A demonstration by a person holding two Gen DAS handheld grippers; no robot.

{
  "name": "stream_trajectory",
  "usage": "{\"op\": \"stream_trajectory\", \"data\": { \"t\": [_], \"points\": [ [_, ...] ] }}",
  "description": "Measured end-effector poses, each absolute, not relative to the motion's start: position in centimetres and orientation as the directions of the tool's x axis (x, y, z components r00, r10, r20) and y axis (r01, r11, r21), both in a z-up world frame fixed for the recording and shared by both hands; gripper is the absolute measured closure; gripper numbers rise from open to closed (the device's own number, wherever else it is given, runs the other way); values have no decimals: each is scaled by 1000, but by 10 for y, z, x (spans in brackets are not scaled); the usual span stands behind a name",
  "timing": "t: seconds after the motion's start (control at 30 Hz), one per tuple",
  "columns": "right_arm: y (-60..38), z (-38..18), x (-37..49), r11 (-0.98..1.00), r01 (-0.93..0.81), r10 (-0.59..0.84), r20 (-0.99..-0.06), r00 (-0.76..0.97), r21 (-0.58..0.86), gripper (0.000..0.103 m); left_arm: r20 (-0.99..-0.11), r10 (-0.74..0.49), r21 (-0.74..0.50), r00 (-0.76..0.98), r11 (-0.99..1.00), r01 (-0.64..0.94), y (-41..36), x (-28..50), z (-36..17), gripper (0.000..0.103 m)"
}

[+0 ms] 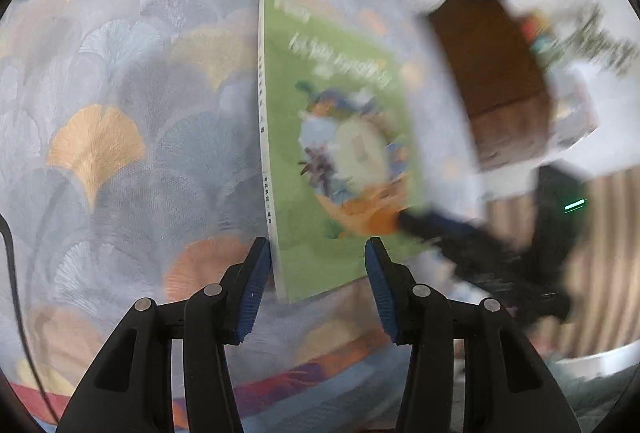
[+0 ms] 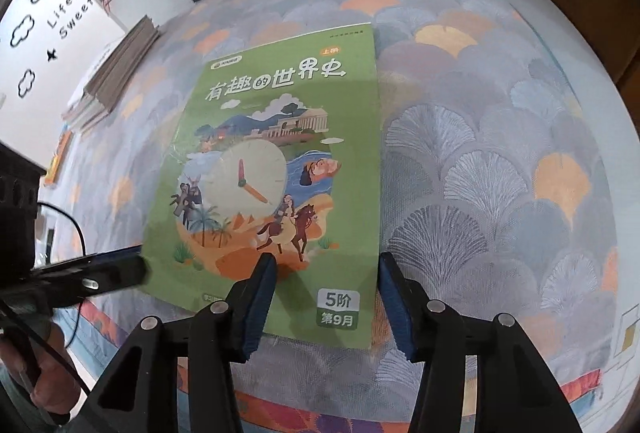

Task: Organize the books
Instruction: 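Lift the green book upright with the left gripper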

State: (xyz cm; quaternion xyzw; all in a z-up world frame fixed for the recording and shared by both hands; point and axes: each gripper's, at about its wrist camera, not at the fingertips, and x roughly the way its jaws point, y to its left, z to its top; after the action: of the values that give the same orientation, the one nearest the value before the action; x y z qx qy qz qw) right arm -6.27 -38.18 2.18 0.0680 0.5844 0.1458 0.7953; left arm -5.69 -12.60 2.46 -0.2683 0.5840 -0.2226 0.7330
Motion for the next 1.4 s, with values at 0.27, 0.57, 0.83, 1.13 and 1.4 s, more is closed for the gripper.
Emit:
{"op": "stream_trajectory", "data": {
  "t": [0.27,0.57,0.83,1.13,1.4],
  "points": [
    [-411,14,-57,878,-36,468,-843,265,477,51,-642,-725,-755,248,654,-44,-112,-41,26,59],
    [-405,14,-61,880,-30,462,-842,279,473,50,-659,-722,-748,212,659,-78,-137,-29,8,76],
    [-463,5,-57,637,184,707,-662,249,749,38,-480,-845,-877,235,463,-128,-146,-26,33,83],
    [-494,-13,-58,379,293,825,-464,322,877,35,-380,-904,-918,198,342,-201,-156,-16,30,84],
    [-449,28,-39,646,130,700,-652,291,752,61,-578,-799,-815,166,555,-168,-149,-18,30,84]
  ]
}}
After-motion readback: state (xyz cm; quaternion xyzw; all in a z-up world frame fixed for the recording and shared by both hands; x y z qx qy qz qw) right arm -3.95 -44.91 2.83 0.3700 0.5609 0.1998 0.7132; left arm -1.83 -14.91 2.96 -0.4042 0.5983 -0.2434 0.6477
